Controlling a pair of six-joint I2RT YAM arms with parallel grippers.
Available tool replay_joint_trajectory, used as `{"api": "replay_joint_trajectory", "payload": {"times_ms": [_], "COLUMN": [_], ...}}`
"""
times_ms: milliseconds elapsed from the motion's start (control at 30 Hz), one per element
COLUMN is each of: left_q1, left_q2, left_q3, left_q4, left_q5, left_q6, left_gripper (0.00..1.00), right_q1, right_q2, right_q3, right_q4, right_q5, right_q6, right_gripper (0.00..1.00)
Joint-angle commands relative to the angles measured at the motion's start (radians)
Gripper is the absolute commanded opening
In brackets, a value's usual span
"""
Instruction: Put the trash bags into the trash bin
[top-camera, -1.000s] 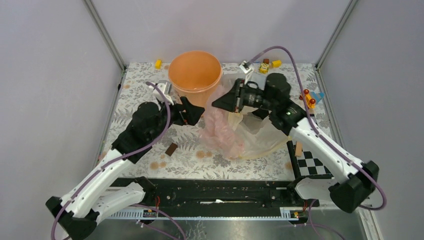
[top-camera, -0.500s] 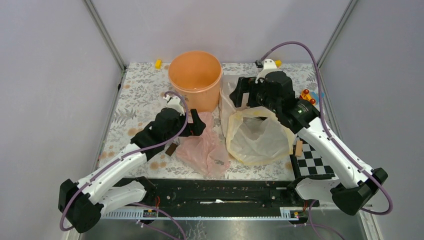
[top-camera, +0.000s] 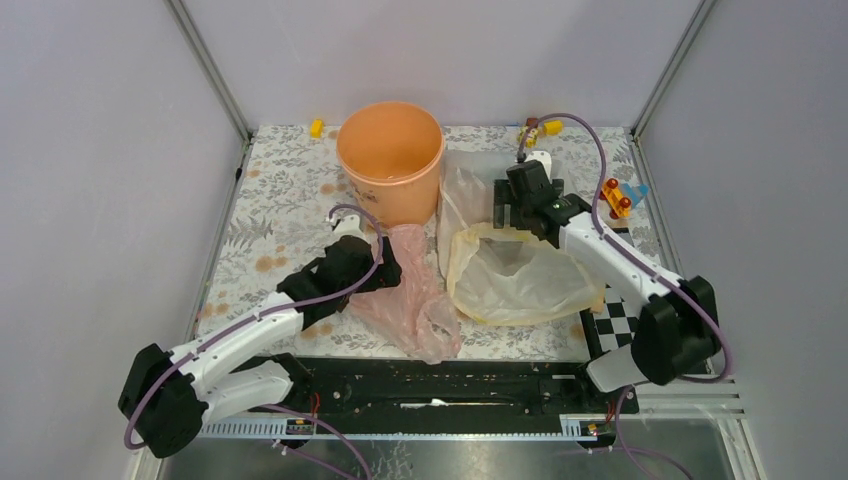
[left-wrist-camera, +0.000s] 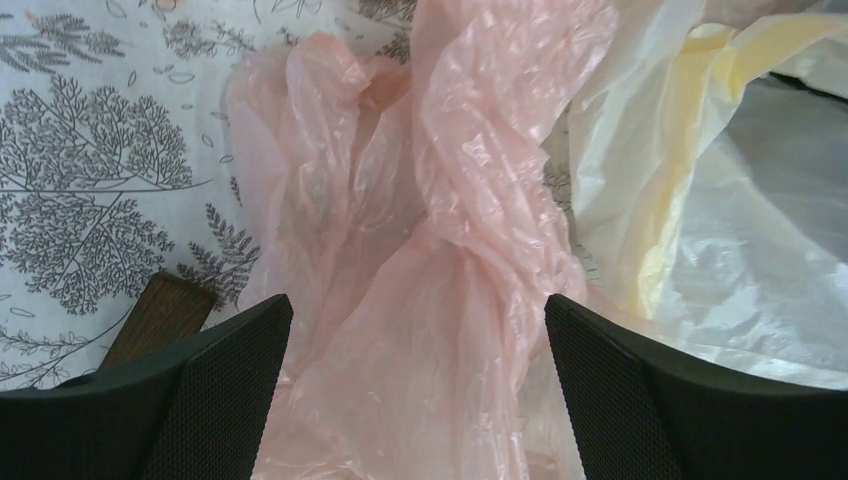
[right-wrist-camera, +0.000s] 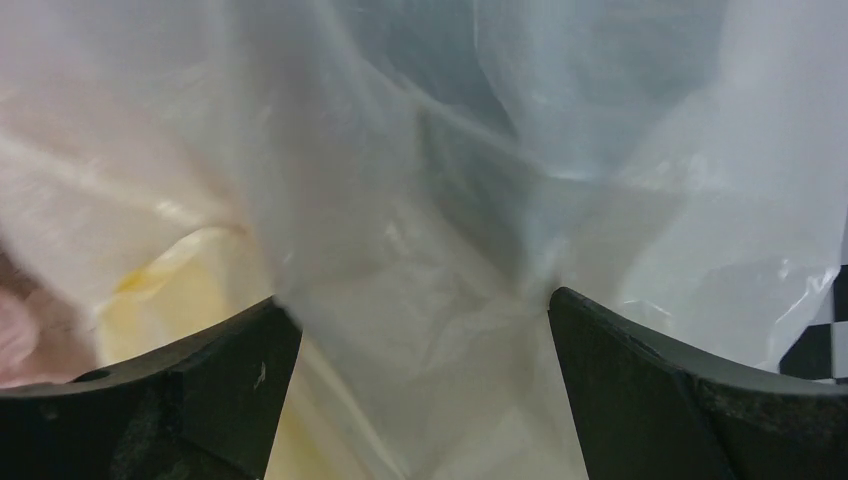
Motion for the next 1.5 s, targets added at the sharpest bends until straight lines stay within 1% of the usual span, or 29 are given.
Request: {"api": "replay_joint_trajectory", "payload": {"times_ms": [0,167,233,333,400,500,633,700,733,767,800,833,967,1067,1100,1133,1167,1267,1333,1367,1433,1467], "left_q1": [-0.005,-0.005,-0.004,0.006,0.021,0.032,0.033,0.033,0.034,0.034,0.035,0.036,0.037,0.037,0.037,0.037,0.038,0.039,0.043,0.046,0.057,0.064], "left_q2": [0.031,0.115,0.148,0.186,0.215,0.253,0.256,0.248,0.248,0.248,0.251,0.255,0.271,0.272,0.271,0.269,0.268,0.27,0.273,0.274,0.273,0.271], "left_q3": [-0.029,-0.064,-0.073,-0.087,-0.095,-0.097,-0.118,-0.136,-0.139,-0.139,-0.139,-0.141,-0.158,-0.166,-0.169,-0.17,-0.173,-0.18,-0.176,-0.175,-0.171,-0.173], "left_q4": [0.06,0.155,0.181,0.222,0.252,0.296,0.373,0.415,0.427,0.434,0.442,0.456,0.532,0.571,0.58,0.59,0.602,0.642,0.654,0.659,0.661,0.664], "left_q5": [-0.032,0.027,0.037,0.053,0.085,0.134,0.187,0.212,0.221,0.229,0.238,0.252,0.291,0.288,0.286,0.279,0.275,0.264,0.243,0.231,0.205,0.192], "left_q6": [-0.039,-0.051,-0.055,-0.044,-0.037,-0.033,-0.043,-0.047,-0.047,-0.045,-0.042,-0.039,-0.072,-0.094,-0.102,-0.111,-0.12,-0.151,-0.176,-0.188,-0.22,-0.238], "left_gripper": [0.99,0.99,0.99,0.99,0.99,0.98,0.98,0.98,0.99,0.98,0.96,0.89,0.45,0.17,0.09,0.03,0.0,0.0,0.0,0.0,0.0,0.0], "right_q1": [-0.092,-0.103,-0.126,-0.194,-0.248,-0.3,-0.322,-0.321,-0.322,-0.321,-0.321,-0.32,-0.304,-0.279,-0.262,-0.239,-0.204,-0.104,-0.033,-0.007,0.022,0.033], "right_q2": [0.087,0.297,0.367,0.469,0.542,0.675,0.834,0.874,0.866,0.833,0.789,0.729,0.471,0.27,0.211,0.155,0.104,-0.042,-0.135,-0.183,-0.274,-0.311], "right_q3": [-0.046,0.046,0.078,0.138,0.204,0.373,0.657,0.786,0.81,0.796,0.762,0.706,0.459,0.317,0.27,0.214,0.175,0.052,-0.032,-0.082,-0.184,-0.232], "right_q4": [0.195,0.222,0.251,0.328,0.362,0.345,0.242,0.153,0.123,0.12,0.128,0.144,0.188,0.154,0.141,0.125,0.109,0.078,0.085,0.103,0.167,0.198], "right_q5": [-0.104,-0.038,-0.025,-0.056,-0.125,-0.171,-0.168,-0.174,-0.184,-0.199,-0.215,-0.228,-0.256,-0.256,-0.244,-0.234,-0.231,-0.222,-0.255,-0.299,-0.457,-0.513], "right_q6": [0.053,0.069,0.064,0.064,0.068,0.074,0.063,0.045,0.039,0.031,0.026,0.021,-0.009,-0.033,-0.041,-0.051,-0.059,-0.065,-0.065,-0.066,-0.064,-0.051], "right_gripper": [1.0,1.0,1.0,1.0,1.0,1.0,1.0,1.0,1.0,1.0,1.0,1.0,1.0,1.0,1.0,1.0,1.0,0.99,0.97,0.95,0.9,0.88]}}
